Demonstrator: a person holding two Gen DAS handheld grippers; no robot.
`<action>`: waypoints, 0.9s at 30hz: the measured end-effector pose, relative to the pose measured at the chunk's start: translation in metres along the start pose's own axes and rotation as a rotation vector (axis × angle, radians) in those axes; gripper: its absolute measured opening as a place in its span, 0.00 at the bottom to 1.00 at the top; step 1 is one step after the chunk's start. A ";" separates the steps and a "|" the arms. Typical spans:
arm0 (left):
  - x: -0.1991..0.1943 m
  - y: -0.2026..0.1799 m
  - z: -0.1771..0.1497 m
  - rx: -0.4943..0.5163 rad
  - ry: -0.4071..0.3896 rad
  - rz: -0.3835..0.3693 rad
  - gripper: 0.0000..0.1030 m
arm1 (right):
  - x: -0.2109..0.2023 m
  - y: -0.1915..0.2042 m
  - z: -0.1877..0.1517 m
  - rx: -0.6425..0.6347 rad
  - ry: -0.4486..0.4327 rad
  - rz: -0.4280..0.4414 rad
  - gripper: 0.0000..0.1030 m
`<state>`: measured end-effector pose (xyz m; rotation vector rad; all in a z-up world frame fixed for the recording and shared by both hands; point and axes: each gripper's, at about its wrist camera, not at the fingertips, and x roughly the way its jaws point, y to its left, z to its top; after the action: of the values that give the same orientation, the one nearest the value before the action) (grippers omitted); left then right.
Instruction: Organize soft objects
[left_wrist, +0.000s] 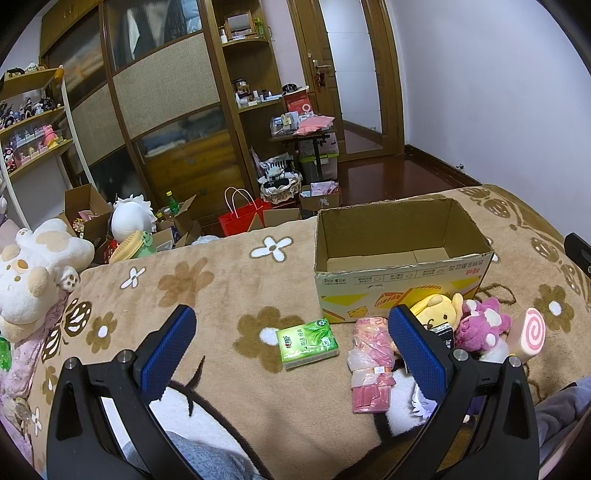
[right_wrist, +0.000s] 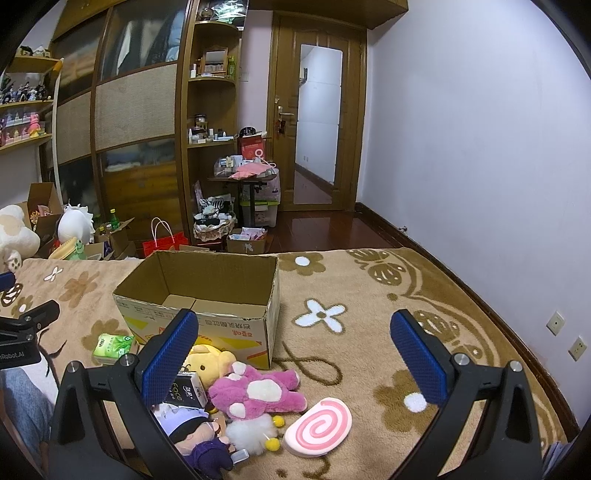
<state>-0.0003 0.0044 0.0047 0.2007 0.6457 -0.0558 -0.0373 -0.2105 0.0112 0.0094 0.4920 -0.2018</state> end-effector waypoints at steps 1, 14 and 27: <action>0.000 0.000 0.000 0.000 0.000 0.000 1.00 | 0.000 0.000 0.000 0.000 0.000 0.000 1.00; 0.000 0.000 0.000 0.001 0.001 0.002 1.00 | -0.002 -0.001 0.000 0.003 -0.002 -0.001 1.00; 0.000 -0.001 -0.001 0.004 0.004 0.002 1.00 | 0.000 -0.002 0.000 0.004 -0.001 -0.001 1.00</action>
<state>-0.0008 0.0041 0.0037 0.2055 0.6493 -0.0545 -0.0374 -0.2122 0.0112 0.0128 0.4905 -0.2033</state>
